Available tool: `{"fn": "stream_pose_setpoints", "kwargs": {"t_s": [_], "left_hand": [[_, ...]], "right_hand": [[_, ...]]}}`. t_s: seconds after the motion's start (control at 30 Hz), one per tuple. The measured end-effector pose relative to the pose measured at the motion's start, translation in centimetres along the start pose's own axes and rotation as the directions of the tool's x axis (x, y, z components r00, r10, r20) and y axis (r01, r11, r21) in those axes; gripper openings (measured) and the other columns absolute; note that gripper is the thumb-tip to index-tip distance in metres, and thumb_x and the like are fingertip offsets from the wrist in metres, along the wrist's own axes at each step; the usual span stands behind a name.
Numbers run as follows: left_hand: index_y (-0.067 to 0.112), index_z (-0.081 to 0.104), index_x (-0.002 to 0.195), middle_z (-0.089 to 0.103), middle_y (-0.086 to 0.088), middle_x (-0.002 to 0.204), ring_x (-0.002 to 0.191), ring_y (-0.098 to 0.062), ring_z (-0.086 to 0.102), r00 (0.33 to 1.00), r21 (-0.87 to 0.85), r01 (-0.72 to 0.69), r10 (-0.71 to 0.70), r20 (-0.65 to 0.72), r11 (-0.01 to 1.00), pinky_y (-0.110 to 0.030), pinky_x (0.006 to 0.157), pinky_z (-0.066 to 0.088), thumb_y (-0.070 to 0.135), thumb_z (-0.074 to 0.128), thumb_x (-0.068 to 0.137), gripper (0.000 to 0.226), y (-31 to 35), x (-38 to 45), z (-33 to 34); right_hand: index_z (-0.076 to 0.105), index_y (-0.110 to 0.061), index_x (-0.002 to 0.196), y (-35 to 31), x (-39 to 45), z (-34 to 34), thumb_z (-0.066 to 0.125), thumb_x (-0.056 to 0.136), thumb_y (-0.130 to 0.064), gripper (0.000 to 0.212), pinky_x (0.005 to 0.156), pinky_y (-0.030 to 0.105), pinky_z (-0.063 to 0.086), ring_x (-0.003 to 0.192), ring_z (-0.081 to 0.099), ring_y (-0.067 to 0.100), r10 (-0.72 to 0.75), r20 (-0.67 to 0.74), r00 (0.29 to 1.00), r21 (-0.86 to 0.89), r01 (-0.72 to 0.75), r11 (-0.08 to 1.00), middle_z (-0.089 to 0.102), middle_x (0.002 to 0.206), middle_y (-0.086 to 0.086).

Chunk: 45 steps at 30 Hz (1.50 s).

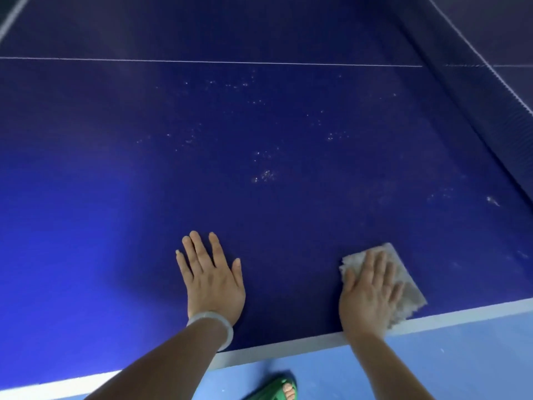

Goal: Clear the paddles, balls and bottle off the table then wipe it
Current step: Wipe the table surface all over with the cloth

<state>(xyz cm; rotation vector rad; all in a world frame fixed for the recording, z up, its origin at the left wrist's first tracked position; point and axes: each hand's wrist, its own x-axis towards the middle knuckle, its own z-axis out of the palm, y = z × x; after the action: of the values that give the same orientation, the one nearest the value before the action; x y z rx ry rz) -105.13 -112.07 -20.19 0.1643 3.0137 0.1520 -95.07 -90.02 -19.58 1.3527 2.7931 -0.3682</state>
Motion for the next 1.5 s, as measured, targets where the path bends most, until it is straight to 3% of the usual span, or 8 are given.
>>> {"fn": "stream_pose_setpoints", "kwargs": {"t_s": [0.23,0.43,0.87,1.1,1.23,1.33,1.4,1.5], "left_hand": [[-0.001,0.028,0.150,0.017,-0.031,0.156,0.147,-0.044,0.012,1.000,0.009,-0.005,0.005,-0.022,1.000,-0.058,0.118,0.014,0.046,0.015,0.096,0.073,0.0,0.1,0.1],[0.000,0.025,0.151,0.015,-0.030,0.157,0.148,-0.043,0.008,1.000,0.006,0.003,-0.002,-0.029,1.000,-0.058,0.118,0.014,0.045,0.011,0.097,0.071,0.0,0.2,0.3],[0.002,0.022,0.152,0.011,-0.029,0.158,0.149,-0.041,0.004,0.999,-0.008,0.004,-0.005,-0.046,1.000,-0.057,0.119,0.013,0.046,0.013,0.099,0.069,-0.3,0.2,0.7],[0.001,0.022,0.152,0.011,-0.031,0.157,0.148,-0.043,0.003,1.000,-0.015,-0.009,0.009,-0.028,1.000,-0.058,0.119,0.010,0.045,0.014,0.099,0.069,-0.2,0.3,0.7],[0.000,0.024,0.151,0.011,-0.031,0.157,0.148,-0.044,0.003,1.000,-0.010,-0.013,0.013,-0.013,1.000,-0.059,0.118,0.012,0.045,0.016,0.099,0.070,-0.2,0.2,0.5],[0.000,0.025,0.151,0.012,-0.031,0.157,0.148,-0.044,0.005,1.000,-0.010,-0.013,0.013,-0.002,1.000,-0.059,0.118,0.013,0.045,0.016,0.098,0.070,-0.2,0.2,0.4],[0.000,0.025,0.151,0.012,-0.031,0.157,0.148,-0.044,0.006,1.000,-0.002,-0.018,0.018,-0.005,1.000,-0.059,0.118,0.012,0.045,0.016,0.097,0.070,-0.2,0.2,0.4],[-0.001,0.025,0.151,0.013,-0.032,0.156,0.147,-0.045,0.008,1.000,0.009,-0.013,0.013,-0.011,1.000,-0.059,0.118,0.012,0.044,0.018,0.098,0.070,-0.2,0.1,0.3]], "right_hand": [[0.003,-0.028,0.156,-9.2,3.1,1.8,0.008,0.099,-0.048,0.061,0.120,0.037,-0.015,0.147,-0.021,0.007,-0.785,0.223,0.578,-0.036,0.810,0.586,-0.009,0.163,-0.012],[0.001,-0.021,0.156,-4.5,9.8,0.0,0.012,0.102,-0.047,0.062,0.122,0.049,-0.003,0.151,-0.009,0.019,-0.115,0.084,0.990,-0.004,0.116,0.993,-0.001,0.165,0.002],[-0.003,-0.026,0.156,-23.8,7.5,5.0,0.017,0.104,-0.043,0.058,0.120,0.046,-0.015,0.150,-0.016,0.019,-0.758,0.265,0.596,-0.022,0.789,0.613,-0.011,0.164,-0.004],[0.000,-0.021,0.157,-9.8,15.7,1.0,0.011,0.102,-0.045,0.061,0.120,0.056,-0.001,0.151,-0.002,0.025,-0.184,0.091,0.979,-0.087,0.192,0.978,-0.001,0.165,0.003],[0.003,-0.017,0.157,-9.1,12.5,0.6,0.015,0.103,-0.042,0.061,0.120,0.056,-0.004,0.151,-0.005,0.028,0.119,0.047,0.992,0.014,-0.120,0.993,-0.001,0.165,0.006],[0.000,-0.018,0.156,-12.9,6.7,2.6,0.016,0.103,-0.042,0.061,0.120,0.053,-0.007,0.151,-0.005,0.027,-0.277,0.056,0.959,-0.058,0.280,0.958,-0.007,0.162,0.003],[-0.002,-0.021,0.155,-13.6,2.9,3.7,0.012,0.102,-0.045,0.059,0.121,0.049,-0.008,0.151,-0.011,0.021,-0.631,0.139,0.763,-0.116,0.646,0.755,-0.011,0.161,-0.002],[0.000,-0.023,0.155,-9.9,4.5,2.9,0.016,0.103,-0.044,0.058,0.122,0.045,-0.007,0.150,-0.013,0.015,-0.748,0.175,0.640,-0.130,0.768,0.626,-0.006,0.163,-0.005]]}}
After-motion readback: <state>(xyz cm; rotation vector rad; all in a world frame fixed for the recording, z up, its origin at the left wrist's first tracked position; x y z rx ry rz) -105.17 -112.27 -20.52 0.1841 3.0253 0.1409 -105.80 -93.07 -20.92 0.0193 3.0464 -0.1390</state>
